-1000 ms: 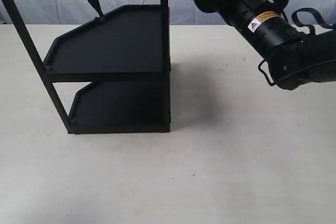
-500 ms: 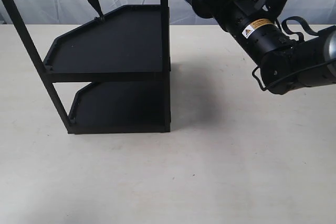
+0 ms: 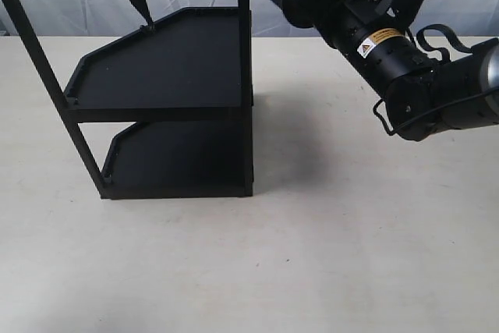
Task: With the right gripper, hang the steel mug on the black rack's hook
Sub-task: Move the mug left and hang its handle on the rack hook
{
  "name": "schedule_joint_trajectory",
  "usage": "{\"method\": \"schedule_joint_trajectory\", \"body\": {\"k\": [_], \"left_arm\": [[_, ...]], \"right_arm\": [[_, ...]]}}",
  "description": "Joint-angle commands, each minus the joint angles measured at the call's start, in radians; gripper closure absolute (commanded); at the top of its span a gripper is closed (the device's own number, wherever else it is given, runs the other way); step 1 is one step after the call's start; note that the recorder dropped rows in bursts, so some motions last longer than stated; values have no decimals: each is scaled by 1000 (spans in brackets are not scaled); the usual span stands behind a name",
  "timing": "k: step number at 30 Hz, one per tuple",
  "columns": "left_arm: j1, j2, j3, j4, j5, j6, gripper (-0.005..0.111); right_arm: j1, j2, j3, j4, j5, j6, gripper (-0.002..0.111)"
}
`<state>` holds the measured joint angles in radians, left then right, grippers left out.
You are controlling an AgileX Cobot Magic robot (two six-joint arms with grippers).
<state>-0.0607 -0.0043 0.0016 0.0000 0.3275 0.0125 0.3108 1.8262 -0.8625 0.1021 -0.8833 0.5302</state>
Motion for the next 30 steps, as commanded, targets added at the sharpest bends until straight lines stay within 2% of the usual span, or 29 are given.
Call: {"method": "schedule_joint_trajectory", "body": {"k": [1,4,6,14,20,30], "left_arm": [[-2,4,-2,0,-13,-4,107],[-2,4,-2,0,-13,-4,107],[-2,4,-2,0,-13,-4,107],[-2,4,-2,0,-13,-4,107],[-2,4,-2,0,-13,-4,107],[-2,4,-2,0,-13,-4,107]], "right_arm": [[17,4,-1,-49,35,-24,100],[17,4,-1,-49,44,-24,81],[17,4,-1,-47,54,-24,74],[17,4,-1,-49,80,-21,74],[17,4,-1,-52,115,-21,58],[17,-41,-1,-102,145,-19,58]]}}
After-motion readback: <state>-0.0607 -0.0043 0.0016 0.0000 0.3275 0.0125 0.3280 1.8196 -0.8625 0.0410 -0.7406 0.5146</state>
